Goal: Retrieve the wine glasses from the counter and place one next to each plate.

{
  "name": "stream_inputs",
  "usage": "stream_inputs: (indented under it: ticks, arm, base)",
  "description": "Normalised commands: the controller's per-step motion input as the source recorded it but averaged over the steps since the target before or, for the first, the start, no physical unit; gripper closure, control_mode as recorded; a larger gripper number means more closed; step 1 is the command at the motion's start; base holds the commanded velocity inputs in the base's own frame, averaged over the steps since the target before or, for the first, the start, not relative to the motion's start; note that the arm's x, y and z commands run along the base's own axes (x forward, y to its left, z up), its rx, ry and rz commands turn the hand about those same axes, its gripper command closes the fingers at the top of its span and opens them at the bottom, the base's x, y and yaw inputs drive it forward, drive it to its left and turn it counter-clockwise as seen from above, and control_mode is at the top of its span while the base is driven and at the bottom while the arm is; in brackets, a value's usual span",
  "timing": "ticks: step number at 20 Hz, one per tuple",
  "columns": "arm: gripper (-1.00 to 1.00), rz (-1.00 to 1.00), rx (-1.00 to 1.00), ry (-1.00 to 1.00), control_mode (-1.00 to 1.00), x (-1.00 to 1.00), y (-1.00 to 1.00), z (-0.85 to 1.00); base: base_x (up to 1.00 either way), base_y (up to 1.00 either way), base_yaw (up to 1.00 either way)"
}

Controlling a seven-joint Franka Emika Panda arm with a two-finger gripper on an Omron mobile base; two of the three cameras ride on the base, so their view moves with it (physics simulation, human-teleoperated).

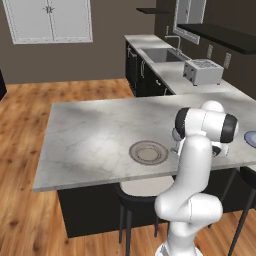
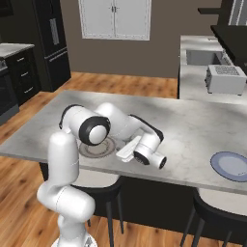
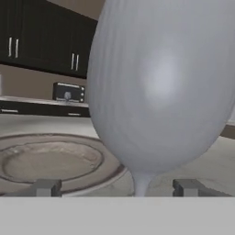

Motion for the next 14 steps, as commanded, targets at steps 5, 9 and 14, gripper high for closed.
stream_inputs:
  ticks: [5, 9, 14]
  arm:
    - [-1.0, -0.07, 0.0, 0.01, -1.0, -0.11, -0.34, 0.0]
    - [-1.0, -0.09, 0.0, 0.09, -1.0, -0.21, -0.35, 0.11]
    - [-1.0, -0.09, 0.0, 0.09, -1.0, -0.51, -0.22, 0.29]
  base:
    - [0.0, 0.0, 0.0]
    - [0.0, 0.0, 0.0]
    - [0.0, 0.0, 0.0]
